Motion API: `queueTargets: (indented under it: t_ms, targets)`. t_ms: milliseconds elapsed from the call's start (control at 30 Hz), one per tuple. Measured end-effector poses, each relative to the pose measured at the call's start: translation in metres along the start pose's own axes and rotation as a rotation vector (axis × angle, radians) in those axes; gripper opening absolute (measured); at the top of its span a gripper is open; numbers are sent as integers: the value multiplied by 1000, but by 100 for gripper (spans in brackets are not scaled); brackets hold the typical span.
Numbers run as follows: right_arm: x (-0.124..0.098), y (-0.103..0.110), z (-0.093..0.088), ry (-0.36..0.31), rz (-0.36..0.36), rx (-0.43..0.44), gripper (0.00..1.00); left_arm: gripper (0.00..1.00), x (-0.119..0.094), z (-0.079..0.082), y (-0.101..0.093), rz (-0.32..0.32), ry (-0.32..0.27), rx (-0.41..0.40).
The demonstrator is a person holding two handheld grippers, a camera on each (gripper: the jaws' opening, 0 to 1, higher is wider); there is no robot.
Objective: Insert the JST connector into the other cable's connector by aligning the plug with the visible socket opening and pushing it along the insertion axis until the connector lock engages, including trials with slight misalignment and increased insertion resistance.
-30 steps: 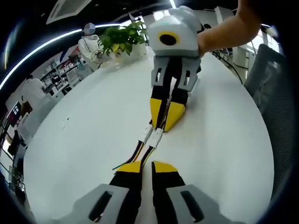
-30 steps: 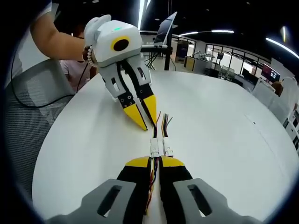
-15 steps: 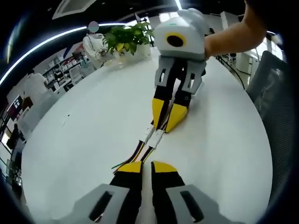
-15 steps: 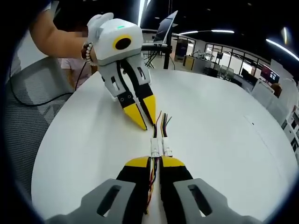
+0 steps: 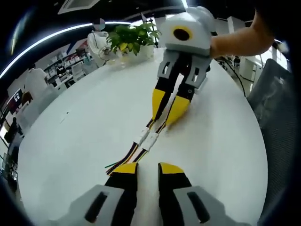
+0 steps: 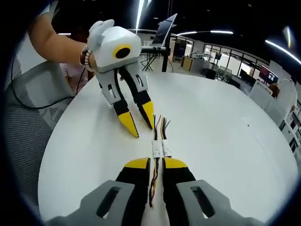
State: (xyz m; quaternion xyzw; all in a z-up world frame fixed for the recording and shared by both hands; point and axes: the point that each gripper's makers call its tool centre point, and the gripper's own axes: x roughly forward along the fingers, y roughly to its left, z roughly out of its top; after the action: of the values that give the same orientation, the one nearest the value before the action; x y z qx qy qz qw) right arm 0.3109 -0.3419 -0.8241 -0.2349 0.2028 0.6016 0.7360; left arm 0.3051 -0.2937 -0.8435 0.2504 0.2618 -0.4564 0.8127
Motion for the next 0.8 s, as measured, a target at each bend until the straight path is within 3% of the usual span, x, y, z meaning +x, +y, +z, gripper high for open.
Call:
queueTargets:
  t_ms: [200,467,600,800]
  targets:
    - [-15,0,10,-25,-30,34,12,12,-13,19,-6,-8,-82,-83]
    - [-34,11,39,-73,-61,3,14,16,-40,49,-7,28,-181,-110]
    - [-46,11,45,-76,-93,0,17,17,-57,56,-3,79,-190,-105]
    - [-69,11,54,-94,-176,8,25,19,-92,75,2,169,-252,-108]
